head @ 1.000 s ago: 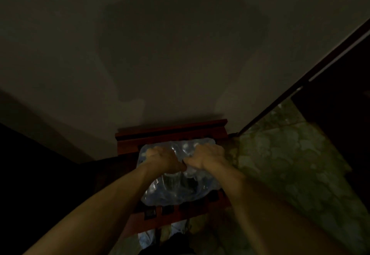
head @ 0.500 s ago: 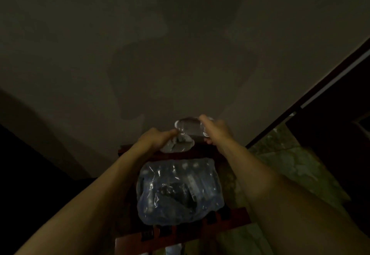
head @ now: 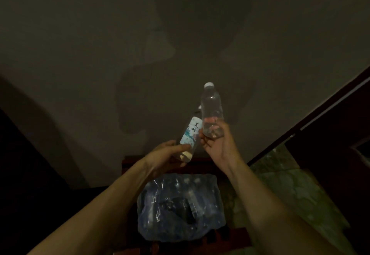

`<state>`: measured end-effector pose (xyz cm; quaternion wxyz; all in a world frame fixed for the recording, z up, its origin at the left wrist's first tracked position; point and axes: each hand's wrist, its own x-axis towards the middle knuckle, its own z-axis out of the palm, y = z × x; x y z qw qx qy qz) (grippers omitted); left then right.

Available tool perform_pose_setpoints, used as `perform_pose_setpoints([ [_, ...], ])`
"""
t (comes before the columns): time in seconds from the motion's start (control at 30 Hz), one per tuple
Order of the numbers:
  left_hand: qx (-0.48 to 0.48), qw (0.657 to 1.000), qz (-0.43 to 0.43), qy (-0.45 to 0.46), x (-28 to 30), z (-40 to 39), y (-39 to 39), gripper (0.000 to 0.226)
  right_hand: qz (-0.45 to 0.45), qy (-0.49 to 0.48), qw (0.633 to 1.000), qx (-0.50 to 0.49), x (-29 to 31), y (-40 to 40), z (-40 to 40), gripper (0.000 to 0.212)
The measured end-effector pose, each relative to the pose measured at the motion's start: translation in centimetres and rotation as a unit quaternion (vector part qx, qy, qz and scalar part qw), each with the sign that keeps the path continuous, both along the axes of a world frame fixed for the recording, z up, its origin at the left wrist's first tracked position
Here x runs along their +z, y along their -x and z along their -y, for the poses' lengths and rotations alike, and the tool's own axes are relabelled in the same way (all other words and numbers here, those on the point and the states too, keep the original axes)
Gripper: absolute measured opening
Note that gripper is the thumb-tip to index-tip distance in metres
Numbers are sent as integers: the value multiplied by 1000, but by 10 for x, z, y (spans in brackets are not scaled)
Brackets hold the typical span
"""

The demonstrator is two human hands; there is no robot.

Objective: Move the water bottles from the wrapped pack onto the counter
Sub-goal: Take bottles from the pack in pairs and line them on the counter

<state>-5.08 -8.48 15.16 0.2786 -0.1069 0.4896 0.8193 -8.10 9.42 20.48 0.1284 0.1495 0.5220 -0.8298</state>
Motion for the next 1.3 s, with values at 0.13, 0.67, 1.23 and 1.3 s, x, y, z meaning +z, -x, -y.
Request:
perform_pose_setpoints([
  [0.13, 60, 997, -49, 18, 10, -5, 1, 62, -83, -79, 993, 26, 14, -9, 3, 61],
  [0.67, 132, 938, -252, 198, 107, -6, -61, 62, -256, -252, 933, 29, 67, -70, 31, 32],
  [1.23, 228, 872, -330, 280, 179, 58, -163, 52, -336, -121, 917, 178, 151, -154, 74, 35],
  [1.3, 234, 866, -341, 282, 185, 72, -171, 49, -351, -118, 909, 190, 159, -163, 87, 40],
])
